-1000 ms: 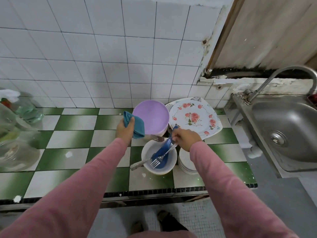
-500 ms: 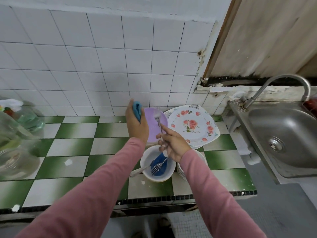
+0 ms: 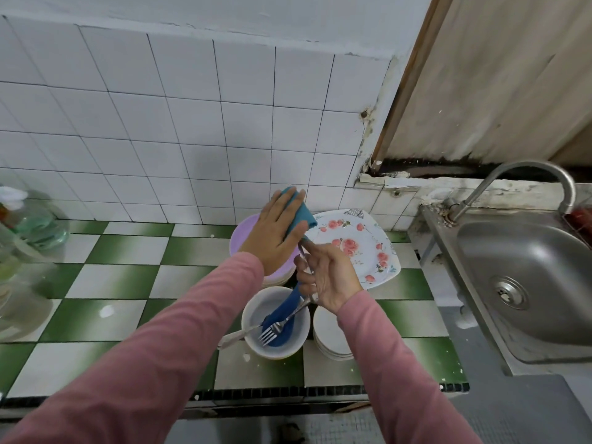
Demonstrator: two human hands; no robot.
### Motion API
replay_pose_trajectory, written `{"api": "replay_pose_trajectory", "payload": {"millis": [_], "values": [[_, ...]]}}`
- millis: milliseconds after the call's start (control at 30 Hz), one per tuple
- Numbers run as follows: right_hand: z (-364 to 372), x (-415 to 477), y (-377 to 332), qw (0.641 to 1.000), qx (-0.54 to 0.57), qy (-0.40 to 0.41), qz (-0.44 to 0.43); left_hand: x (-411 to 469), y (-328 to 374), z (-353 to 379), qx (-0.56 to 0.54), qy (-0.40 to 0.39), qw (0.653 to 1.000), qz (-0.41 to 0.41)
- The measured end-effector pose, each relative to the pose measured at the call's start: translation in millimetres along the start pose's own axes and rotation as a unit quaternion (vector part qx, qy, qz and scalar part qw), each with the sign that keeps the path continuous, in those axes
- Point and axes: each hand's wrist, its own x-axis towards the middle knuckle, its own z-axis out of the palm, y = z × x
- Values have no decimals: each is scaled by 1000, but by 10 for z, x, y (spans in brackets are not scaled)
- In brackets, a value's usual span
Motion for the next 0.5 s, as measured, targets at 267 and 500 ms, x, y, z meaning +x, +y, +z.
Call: {"api": "replay_pose_trajectory", "payload": {"millis": [267,500], "values": [[-49,56,-30,999,46,-13,9,74,18,78,-35,9,998,-44],[-81,57,-9,996,81,-21,21,50,69,115,1,4,999,-34]]}}
